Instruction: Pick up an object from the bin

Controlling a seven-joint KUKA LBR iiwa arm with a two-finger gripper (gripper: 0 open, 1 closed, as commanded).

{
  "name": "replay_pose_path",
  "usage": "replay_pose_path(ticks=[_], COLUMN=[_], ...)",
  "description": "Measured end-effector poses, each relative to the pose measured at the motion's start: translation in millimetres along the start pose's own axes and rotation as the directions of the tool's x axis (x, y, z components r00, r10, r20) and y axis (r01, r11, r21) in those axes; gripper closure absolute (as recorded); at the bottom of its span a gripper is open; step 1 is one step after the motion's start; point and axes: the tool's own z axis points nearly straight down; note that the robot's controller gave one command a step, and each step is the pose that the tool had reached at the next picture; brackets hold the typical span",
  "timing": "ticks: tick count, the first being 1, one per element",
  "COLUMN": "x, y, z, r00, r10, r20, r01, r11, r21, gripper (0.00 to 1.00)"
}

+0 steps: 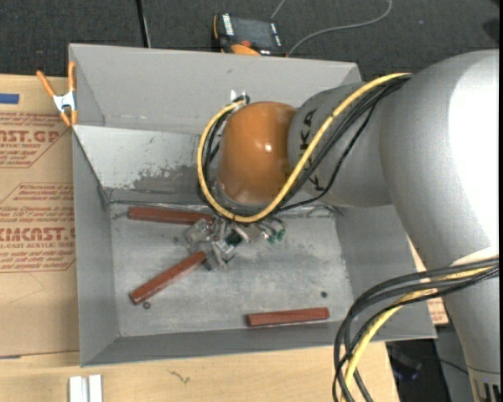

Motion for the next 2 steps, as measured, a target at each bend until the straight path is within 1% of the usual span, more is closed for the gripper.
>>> replay_pose_path(ticks=[1,2], x=[31.0,34.9], y=[-23.6,-46.0], z=[-120.3,-179.7], r00=[0.862,0.648], r10=[-0.507,-0.762], r20=[0.004,0.003], r01=[0.507,0.762], r11=[0.862,0.648], r21=[0.003,0.002], gripper=[1.0,1.0])
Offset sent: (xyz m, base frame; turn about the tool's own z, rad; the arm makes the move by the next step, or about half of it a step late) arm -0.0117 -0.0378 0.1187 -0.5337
